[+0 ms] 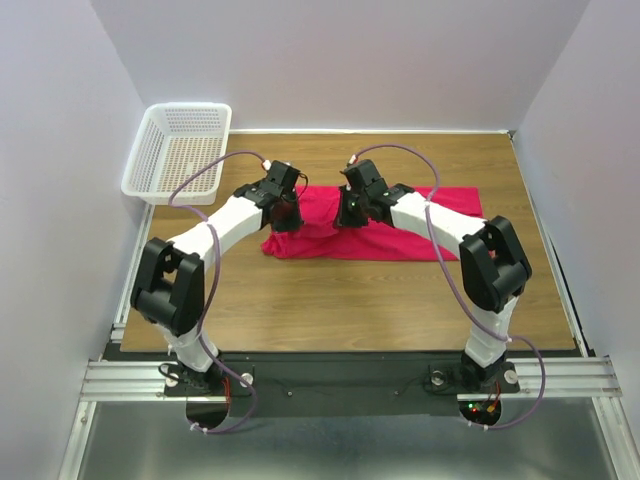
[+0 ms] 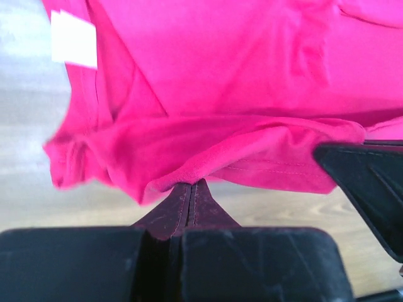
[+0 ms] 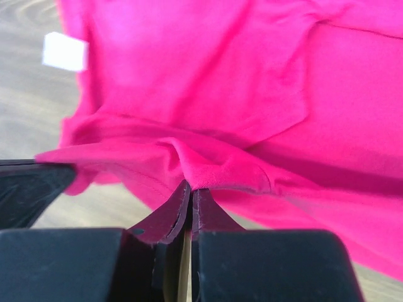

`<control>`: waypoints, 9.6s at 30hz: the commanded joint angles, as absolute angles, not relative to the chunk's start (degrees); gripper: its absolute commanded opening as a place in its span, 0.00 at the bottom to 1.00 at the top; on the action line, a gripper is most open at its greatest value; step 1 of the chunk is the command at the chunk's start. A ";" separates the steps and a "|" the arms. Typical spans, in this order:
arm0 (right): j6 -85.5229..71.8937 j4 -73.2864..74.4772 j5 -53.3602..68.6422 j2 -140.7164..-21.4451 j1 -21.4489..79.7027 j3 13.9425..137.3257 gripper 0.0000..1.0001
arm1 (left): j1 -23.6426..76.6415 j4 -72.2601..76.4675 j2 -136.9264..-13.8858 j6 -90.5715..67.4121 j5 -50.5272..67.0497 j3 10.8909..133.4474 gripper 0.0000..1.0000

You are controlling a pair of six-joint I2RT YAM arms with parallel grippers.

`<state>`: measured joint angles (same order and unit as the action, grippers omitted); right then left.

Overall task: Fold and stack the t-shirts
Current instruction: Fold the tshirt

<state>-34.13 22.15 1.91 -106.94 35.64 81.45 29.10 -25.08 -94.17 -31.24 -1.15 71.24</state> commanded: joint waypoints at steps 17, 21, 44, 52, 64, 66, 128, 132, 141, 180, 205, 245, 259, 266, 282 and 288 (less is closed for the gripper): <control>-41.57 23.20 -2.72 -112.32 31.82 83.67 0.14 | 28.39 -25.58 -108.81 -15.83 -5.54 91.76 0.09; -42.27 23.20 -3.95 -112.41 31.55 84.02 0.17 | 28.39 -24.44 -109.95 -15.38 -6.24 91.67 0.14; -38.50 23.55 -6.07 -108.29 27.78 84.64 0.66 | 27.69 -20.21 -110.74 -14.06 -7.82 95.09 0.70; -25.94 31.53 -9.31 -98.53 14.87 78.76 0.65 | 24.52 -21.44 -100.84 -15.55 -8.09 90.54 0.85; -17.49 34.45 -15.74 -97.19 -5.17 73.12 0.54 | 24.17 -17.32 -89.12 -16.70 -0.26 65.93 0.63; -18.45 34.37 -15.21 -98.43 -6.41 74.08 0.53 | 24.17 -16.52 -89.99 -16.96 1.84 64.87 0.62; -26.98 34.10 -5.81 -96.34 -12.66 72.43 0.43 | 22.24 -17.84 -92.73 -19.95 3.78 62.66 0.59; -28.47 33.58 -1.06 -92.20 -12.66 66.72 0.40 | 22.24 -17.75 -92.63 -20.13 3.08 63.46 0.60; -29.26 28.57 -3.42 -93.77 -12.74 59.86 0.34 | 22.15 -15.29 -98.26 -20.39 0.54 62.14 0.40; -8.35 25.49 -1.06 -92.72 22.66 77.68 0.63 | 15.90 -17.58 -82.52 -26.98 6.59 57.04 0.71; 10.28 25.23 -4.21 -128.75 38.32 106.08 0.90 | 17.93 -14.50 -95.10 -26.72 4.04 52.12 0.37; 9.06 22.94 -24.08 -131.57 37.01 110.65 0.89 | 17.49 -16.70 -90.79 -26.10 4.83 47.37 0.36; 9.92 22.85 -8.54 -121.47 34.72 103.54 0.88 | 17.23 -16.35 -90.44 -26.19 5.27 47.29 0.36; 15.99 22.50 -1.85 -118.91 37.09 99.58 0.92 | 17.31 -16.43 -90.35 -26.19 5.80 47.37 0.36; 21.62 22.50 -8.87 -127.26 41.75 104.15 0.93 | 17.31 -17.23 -89.65 -26.19 6.06 46.67 0.36; 22.15 22.41 -13.53 -129.99 41.75 105.82 0.93 | 17.31 -17.49 -89.39 -26.10 6.15 46.58 0.36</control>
